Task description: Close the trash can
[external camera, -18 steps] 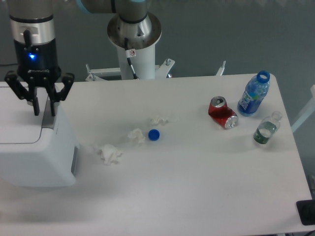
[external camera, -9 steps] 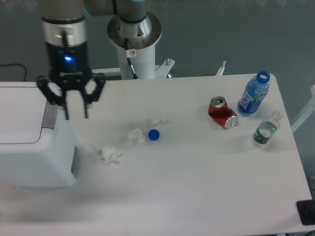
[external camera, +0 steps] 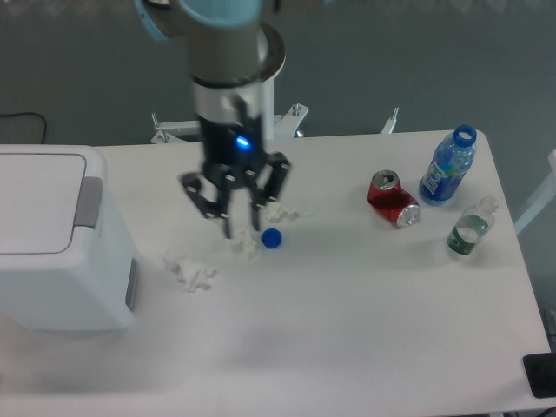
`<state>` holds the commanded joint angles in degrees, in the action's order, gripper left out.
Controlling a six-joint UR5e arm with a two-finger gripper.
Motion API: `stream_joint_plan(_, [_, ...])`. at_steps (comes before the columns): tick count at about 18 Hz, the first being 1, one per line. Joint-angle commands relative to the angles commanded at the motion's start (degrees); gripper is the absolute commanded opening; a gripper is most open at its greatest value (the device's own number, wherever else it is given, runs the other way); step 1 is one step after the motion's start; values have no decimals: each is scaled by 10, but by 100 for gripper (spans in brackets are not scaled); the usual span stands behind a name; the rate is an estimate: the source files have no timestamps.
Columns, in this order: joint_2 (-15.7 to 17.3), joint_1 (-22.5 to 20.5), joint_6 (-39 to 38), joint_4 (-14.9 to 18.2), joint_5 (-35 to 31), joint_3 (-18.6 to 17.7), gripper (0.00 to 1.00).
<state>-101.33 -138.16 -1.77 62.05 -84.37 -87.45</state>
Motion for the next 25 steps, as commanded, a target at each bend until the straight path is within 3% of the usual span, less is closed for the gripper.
stream_joint_plan(5, [2,-27,90,0,-7,-6,49])
stream_joint_plan(13, [-13,-45,123,1,-55,-9,51])
stream_joint_plan(16, [-35,-78,149,0,-55,3,65])
stream_joint_plan(17, [-40,-92,172,0,-55,5,86])
stream_joint_plan(18, [-43,-106,187,1,-55,8,100])
stream_joint_plan(22, [-69,-148,197,0,-55,28,100])
stream_joint_plan(25, [-85,-165,248,0,-52,37,100])
